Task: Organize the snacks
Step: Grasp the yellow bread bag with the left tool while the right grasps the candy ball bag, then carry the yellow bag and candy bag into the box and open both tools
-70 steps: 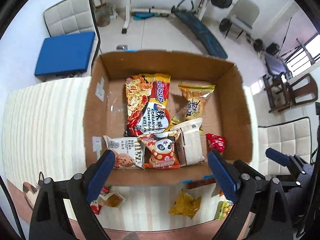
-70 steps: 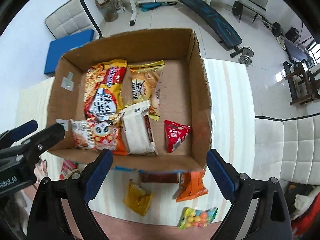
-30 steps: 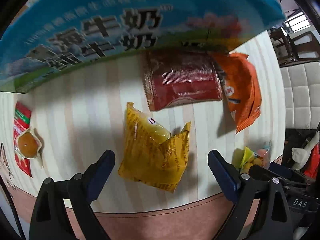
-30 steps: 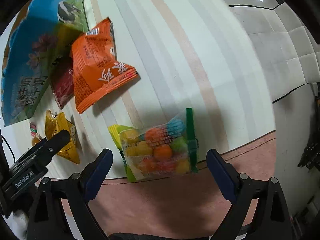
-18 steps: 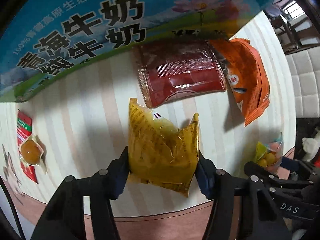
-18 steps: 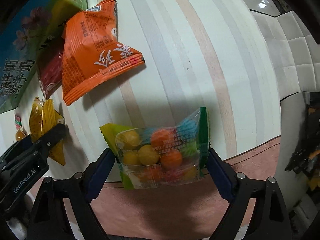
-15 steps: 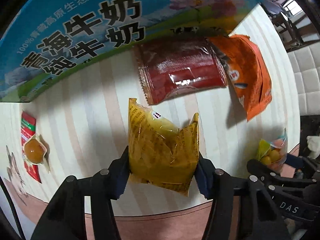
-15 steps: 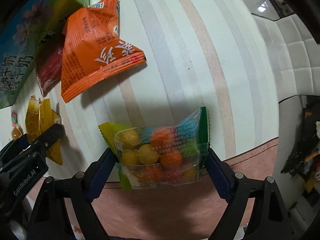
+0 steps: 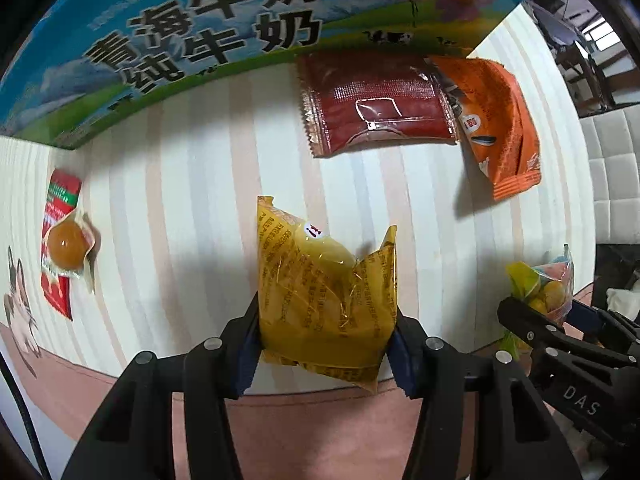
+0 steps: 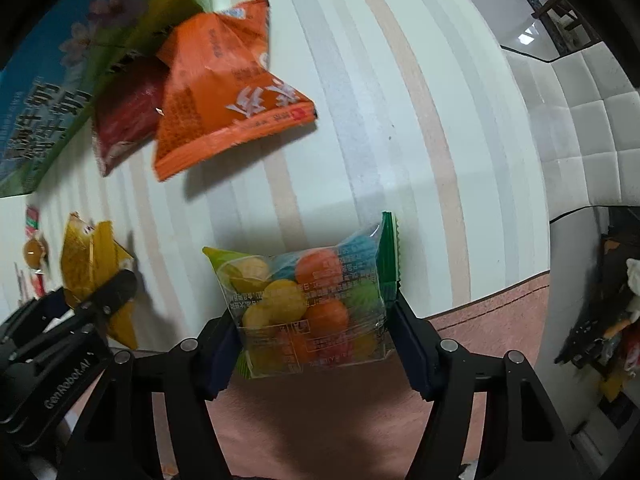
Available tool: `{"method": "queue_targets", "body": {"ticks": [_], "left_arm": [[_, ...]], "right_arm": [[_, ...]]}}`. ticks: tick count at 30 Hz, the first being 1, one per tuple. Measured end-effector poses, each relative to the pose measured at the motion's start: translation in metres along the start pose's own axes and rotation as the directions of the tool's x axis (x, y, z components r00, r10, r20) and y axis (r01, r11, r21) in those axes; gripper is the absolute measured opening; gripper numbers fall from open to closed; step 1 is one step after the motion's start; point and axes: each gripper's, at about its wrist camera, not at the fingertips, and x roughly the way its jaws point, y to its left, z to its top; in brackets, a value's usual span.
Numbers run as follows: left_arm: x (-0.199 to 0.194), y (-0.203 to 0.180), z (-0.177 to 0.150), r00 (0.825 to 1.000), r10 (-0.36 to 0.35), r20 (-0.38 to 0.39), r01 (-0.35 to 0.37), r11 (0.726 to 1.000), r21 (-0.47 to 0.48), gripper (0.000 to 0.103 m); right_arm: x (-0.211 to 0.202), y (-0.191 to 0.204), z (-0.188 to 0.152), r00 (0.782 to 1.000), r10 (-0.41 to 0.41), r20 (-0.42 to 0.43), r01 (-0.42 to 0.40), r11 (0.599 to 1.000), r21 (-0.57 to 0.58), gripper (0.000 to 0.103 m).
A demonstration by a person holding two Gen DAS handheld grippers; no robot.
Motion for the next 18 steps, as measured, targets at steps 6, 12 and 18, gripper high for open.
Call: {"method": "queue_targets", "body": {"ticks": [6, 12, 18], "left_arm": [[-0.028, 0.013, -0.009, 0.998, -0.048, 0.029, 0.049, 0.998, -0.034, 0.051], [-0.074, 0.023, -0.019, 0.992, -0.084, 0.093, 0.088, 0.995, -0.044, 0.051], [-0.136, 0.045, 0.005, 0.974, -0.133, 0.184, 0.149, 0.986, -0.071, 0.051]], "right_arm": [[-0.032, 0.003, -0.005, 0.998, 0.054, 0.045, -0.053, 0.998, -0.018, 0.070], [-0.074, -0.006, -0.007, 0.990, 0.116, 0.081, -0.111, 0.992, -0.058, 0.070], [-0.126, 0.021, -0.009, 0.973, 0.194, 0.123, -0.182, 0.978, -0.101, 0.070]]}}
